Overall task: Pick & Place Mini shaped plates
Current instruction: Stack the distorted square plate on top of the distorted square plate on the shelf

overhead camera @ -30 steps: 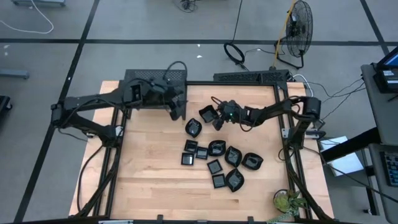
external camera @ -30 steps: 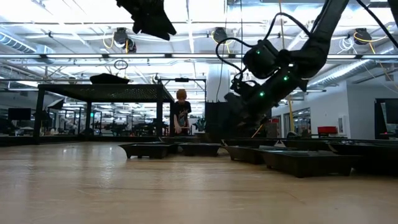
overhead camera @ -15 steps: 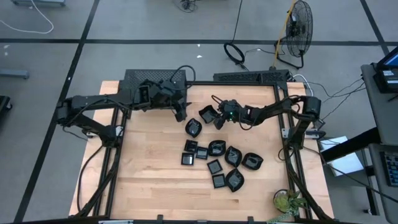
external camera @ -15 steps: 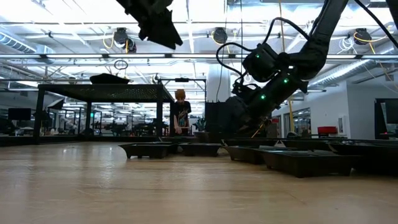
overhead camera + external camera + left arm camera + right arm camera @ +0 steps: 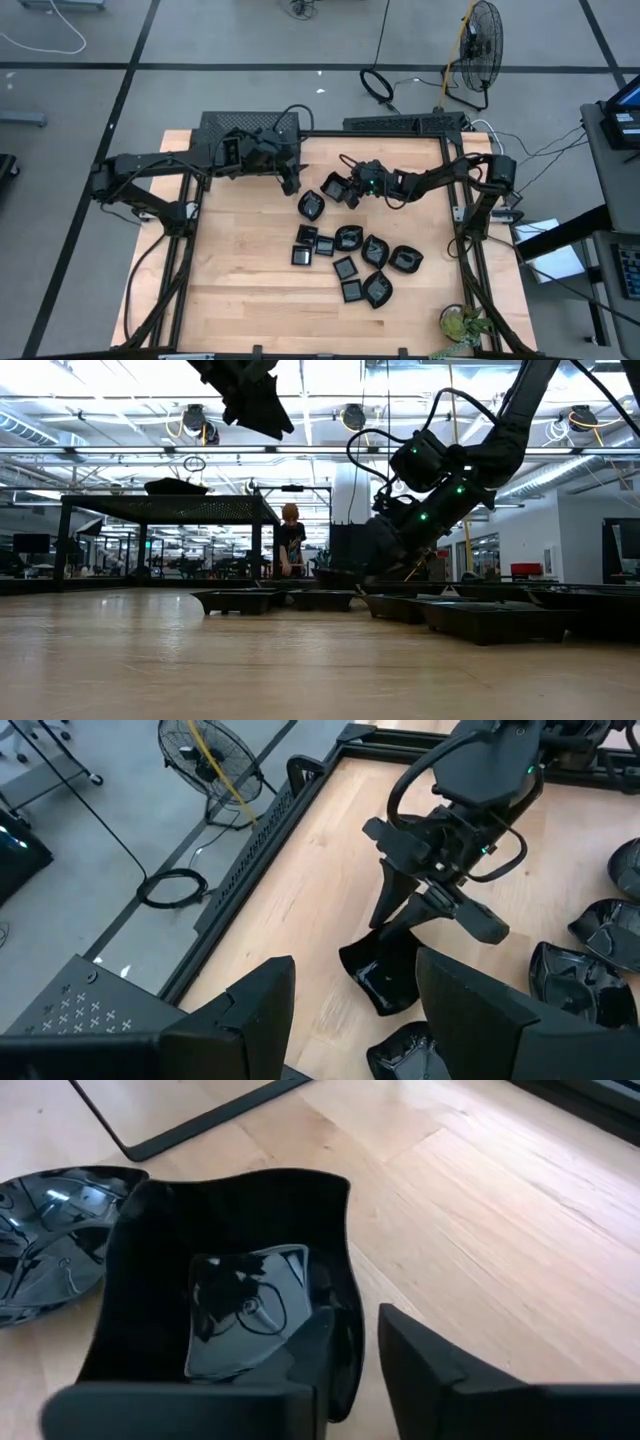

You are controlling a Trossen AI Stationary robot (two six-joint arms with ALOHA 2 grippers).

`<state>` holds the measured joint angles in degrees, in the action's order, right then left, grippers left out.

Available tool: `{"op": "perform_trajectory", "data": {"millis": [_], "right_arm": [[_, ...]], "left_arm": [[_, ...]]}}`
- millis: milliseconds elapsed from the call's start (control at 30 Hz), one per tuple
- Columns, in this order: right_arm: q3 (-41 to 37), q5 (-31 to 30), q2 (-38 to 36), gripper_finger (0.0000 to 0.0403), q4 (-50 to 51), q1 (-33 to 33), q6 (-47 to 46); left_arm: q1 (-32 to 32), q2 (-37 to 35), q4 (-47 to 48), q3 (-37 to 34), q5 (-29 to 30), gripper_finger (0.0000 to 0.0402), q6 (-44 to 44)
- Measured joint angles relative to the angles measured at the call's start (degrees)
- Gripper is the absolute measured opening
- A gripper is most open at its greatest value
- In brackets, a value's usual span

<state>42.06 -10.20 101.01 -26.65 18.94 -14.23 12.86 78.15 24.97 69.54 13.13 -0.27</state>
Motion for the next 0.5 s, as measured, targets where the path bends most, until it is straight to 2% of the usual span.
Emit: {"op": "perform_trajectory", "data": {"millis": [233,500], "right_arm": [[0.0,3.1,0.0,0.0009,0.1,0.0,2.6],[0.0,2.8,-2.3,0.0001,0.3,-0.4,6.6]], "left_arm": [[0.0,0.0,0.0,0.0,0.0,0.0214,-0.2],[0.0,0.0,0.0,0.0,-0.1,0.0214,-0.2]]}}
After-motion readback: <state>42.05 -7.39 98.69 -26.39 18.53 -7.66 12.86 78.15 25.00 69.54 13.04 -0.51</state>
